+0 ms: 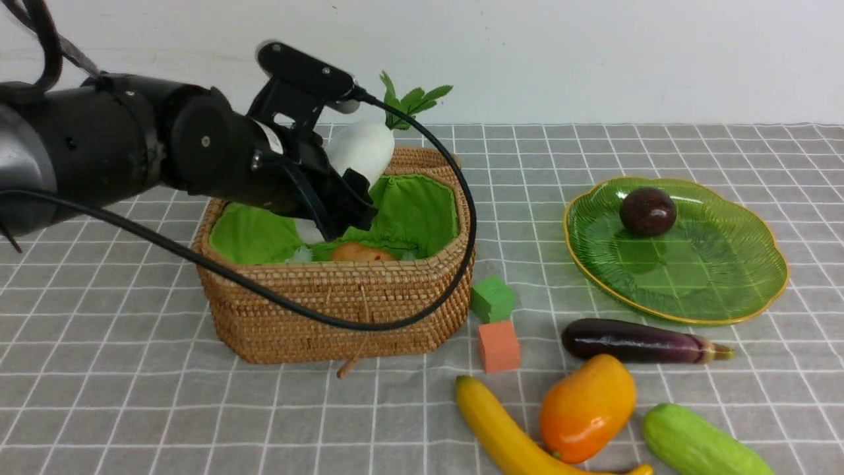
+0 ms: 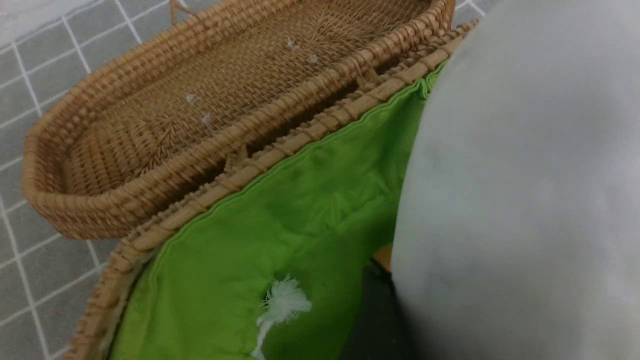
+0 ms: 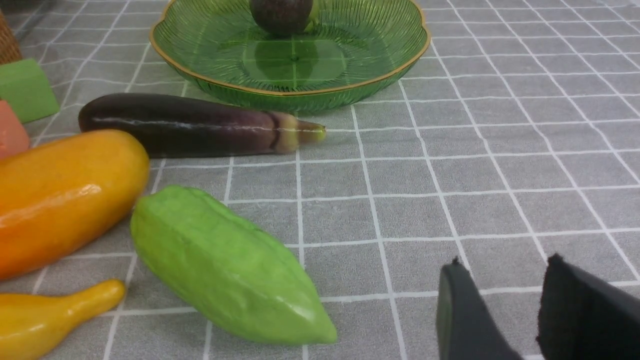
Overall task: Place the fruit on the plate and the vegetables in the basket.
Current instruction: Take a daikon with your left arm and place it on the basket on the left, then take a chayote with your right arm and place it on the basket on the left.
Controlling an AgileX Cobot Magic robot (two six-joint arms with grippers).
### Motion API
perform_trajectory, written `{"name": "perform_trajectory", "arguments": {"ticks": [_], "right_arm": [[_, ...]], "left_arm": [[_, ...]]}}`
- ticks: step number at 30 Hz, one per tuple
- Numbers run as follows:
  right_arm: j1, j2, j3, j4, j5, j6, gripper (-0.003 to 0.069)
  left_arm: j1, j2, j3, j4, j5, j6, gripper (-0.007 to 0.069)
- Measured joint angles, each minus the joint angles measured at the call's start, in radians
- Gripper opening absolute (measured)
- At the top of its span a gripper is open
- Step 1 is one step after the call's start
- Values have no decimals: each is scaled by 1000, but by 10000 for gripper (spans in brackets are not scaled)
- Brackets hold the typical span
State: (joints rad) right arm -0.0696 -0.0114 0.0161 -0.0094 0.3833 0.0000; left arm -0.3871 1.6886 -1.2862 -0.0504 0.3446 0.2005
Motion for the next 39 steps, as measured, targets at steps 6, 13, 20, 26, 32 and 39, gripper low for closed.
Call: {"name": "perform_trajectory", "arguments": {"ticks": [6,13,20,26,32,39], "right_arm": [[0,0,0,0,0,0,242],[0,0,0,0,0,0,242],[0,0,0,0,0,0,242],[0,0,0,0,0,0,242],[0,0,0,0,0,0,242],[0,0,0,0,0,0,242]], "left_arm": [[0,-22,0,0,38,-22,556],[0,-138,0,4,147,-21,584],[0,-314,0,-10,272,-21,537],[0,-630,0,-55,552,-32,330],[0,-890,15,-47,768,-159,78],[0,-1134,200,-33,808,-309,-13]]}}
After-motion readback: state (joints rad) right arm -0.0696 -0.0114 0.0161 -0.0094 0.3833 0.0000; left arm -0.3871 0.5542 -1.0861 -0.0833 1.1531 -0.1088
